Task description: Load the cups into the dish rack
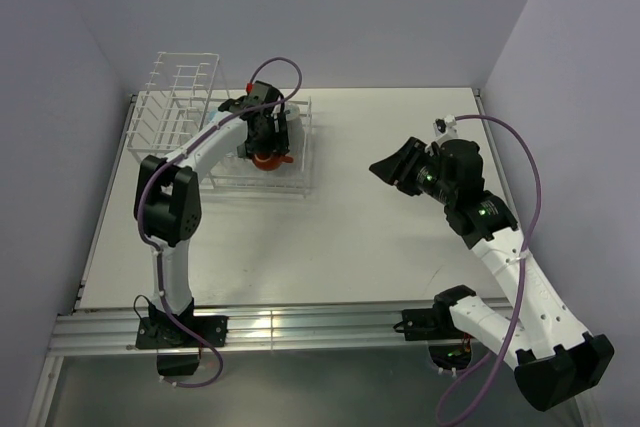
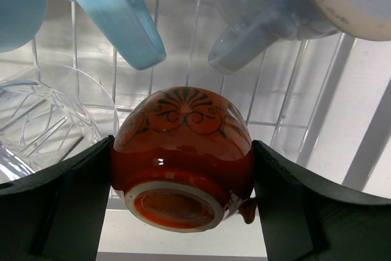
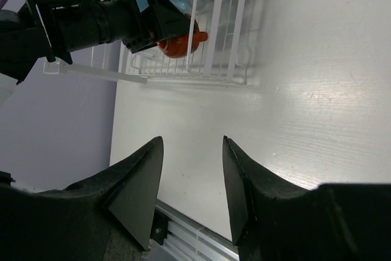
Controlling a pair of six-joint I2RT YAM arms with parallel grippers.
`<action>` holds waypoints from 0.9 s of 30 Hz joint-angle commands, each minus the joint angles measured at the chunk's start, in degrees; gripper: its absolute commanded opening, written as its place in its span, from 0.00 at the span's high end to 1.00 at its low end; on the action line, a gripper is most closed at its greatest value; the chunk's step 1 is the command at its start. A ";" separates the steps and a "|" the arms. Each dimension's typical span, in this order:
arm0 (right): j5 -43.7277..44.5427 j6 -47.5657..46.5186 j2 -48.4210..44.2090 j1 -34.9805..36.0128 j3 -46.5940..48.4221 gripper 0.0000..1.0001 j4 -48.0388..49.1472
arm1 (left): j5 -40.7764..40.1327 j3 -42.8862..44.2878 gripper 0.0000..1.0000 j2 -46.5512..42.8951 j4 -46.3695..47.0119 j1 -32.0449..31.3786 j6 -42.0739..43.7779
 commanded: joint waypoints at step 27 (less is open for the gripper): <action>-1.03 -0.72 0.36 -0.40 -1.93 0.49 3.19 | -4.04 -0.64 0.31 1.33 1.46 0.06 -1.05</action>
